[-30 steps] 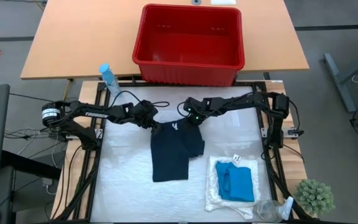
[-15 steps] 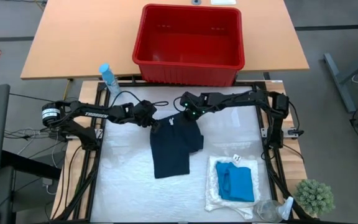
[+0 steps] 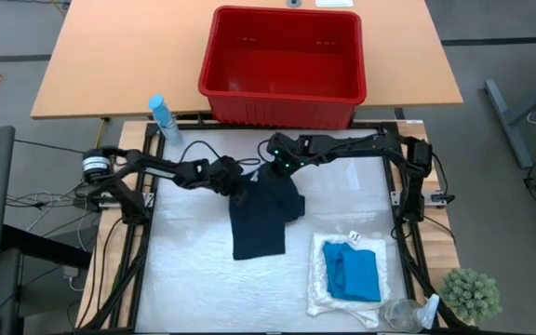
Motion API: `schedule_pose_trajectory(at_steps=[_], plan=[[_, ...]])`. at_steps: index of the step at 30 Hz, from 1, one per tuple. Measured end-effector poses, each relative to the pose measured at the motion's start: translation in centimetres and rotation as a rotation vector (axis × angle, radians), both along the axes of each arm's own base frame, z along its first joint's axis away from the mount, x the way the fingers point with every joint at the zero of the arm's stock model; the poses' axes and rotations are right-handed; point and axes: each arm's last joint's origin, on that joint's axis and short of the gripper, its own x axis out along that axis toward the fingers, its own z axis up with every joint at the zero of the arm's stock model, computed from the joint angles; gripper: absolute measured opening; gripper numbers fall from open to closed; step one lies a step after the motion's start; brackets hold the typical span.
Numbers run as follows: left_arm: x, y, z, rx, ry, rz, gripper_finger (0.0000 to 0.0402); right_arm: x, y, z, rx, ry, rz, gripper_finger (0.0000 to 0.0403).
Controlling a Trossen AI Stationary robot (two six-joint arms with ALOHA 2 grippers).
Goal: Fold laundry
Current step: Fold the dark blue shorts
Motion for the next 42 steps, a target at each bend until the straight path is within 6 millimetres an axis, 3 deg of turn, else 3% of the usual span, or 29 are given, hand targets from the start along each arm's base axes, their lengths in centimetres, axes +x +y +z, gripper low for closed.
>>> schedule_pose_trajectory(at_steps=[10, 18, 26, 33, 38, 42], plan=[[0.9, -0.1, -1.1, -0.116, -0.057, 0.078, 0.0126, 0.1, 0.3, 0.0, -0.013, -0.002, -0.092, 0.0046], [1.0, -0.6, 0.1, -0.252, -0.140, 0.024, 0.0096, 0.7, 1.7, 0.2, -0.015, -0.035, -0.065, 0.0046], [-0.3, -0.2, 2.9, -0.141, -0.157, 0.054, 0.0054, -0.1, 2.0, -0.4, -0.040, 0.070, -0.148, 0.0046], [-0.1, -0.7, 2.9, -0.119, -0.145, 0.043, 0.0027, 0.2, 2.5, -0.3, -0.030, 0.039, -0.181, 0.0046], [1.0, -1.2, 3.7, -0.019, -0.270, -0.024, 0.0007, 0.2, 2.7, -0.3, -0.034, 0.042, -0.183, 0.0046], [1.8, -1.2, 2.7, -0.001, -0.286, -0.044, 0.0001, 0.1, 2.6, -0.3, -0.045, 0.053, -0.194, 0.0046]])
